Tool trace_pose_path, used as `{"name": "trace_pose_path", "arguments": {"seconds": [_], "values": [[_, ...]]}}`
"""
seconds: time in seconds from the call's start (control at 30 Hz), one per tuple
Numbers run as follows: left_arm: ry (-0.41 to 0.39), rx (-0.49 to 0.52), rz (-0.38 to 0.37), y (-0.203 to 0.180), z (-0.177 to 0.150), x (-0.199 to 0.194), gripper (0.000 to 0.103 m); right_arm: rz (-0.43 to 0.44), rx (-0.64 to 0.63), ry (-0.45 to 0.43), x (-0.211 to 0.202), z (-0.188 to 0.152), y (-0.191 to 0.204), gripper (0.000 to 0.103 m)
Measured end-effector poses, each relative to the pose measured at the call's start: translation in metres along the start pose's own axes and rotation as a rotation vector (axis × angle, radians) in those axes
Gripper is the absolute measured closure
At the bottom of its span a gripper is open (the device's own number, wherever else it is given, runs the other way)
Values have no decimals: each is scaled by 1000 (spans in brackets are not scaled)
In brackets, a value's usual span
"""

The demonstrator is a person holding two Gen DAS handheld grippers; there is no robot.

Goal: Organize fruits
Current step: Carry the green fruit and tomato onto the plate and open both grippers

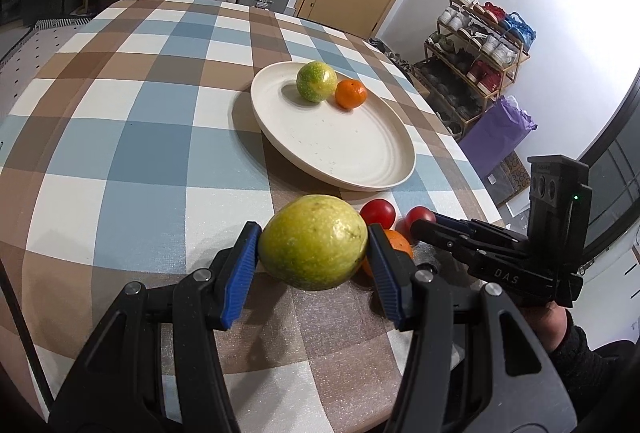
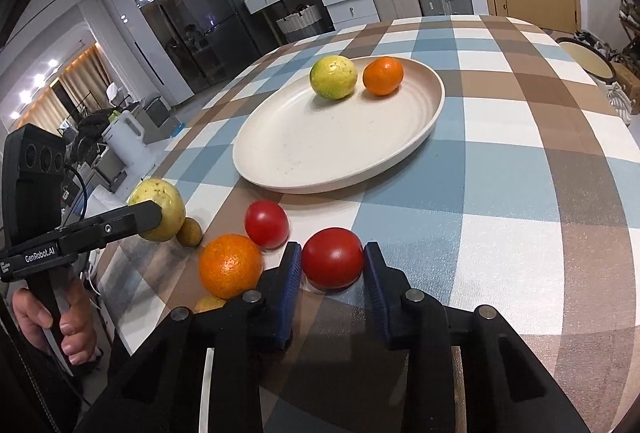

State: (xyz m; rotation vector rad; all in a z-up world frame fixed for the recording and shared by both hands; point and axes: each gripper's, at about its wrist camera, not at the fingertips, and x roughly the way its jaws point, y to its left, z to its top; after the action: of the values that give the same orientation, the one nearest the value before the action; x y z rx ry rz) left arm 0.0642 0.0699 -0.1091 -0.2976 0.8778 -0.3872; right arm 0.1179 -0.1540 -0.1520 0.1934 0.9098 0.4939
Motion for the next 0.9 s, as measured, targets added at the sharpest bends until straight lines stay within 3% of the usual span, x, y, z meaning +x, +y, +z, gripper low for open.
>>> {"name": "trace_pose_path", "arguments": {"seconds": [0.43, 0.77, 0.9], "values": [[-30, 5, -27, -11, 14, -3, 52, 37, -20, -76, -24, 16, 4, 71], [-56, 15, -17, -20, 60, 3, 52, 73, -83, -133, -31, 57, 16, 71], [-54, 6, -54, -20, 81, 13, 52, 78, -92, -144, -27, 74, 16, 71]]}}
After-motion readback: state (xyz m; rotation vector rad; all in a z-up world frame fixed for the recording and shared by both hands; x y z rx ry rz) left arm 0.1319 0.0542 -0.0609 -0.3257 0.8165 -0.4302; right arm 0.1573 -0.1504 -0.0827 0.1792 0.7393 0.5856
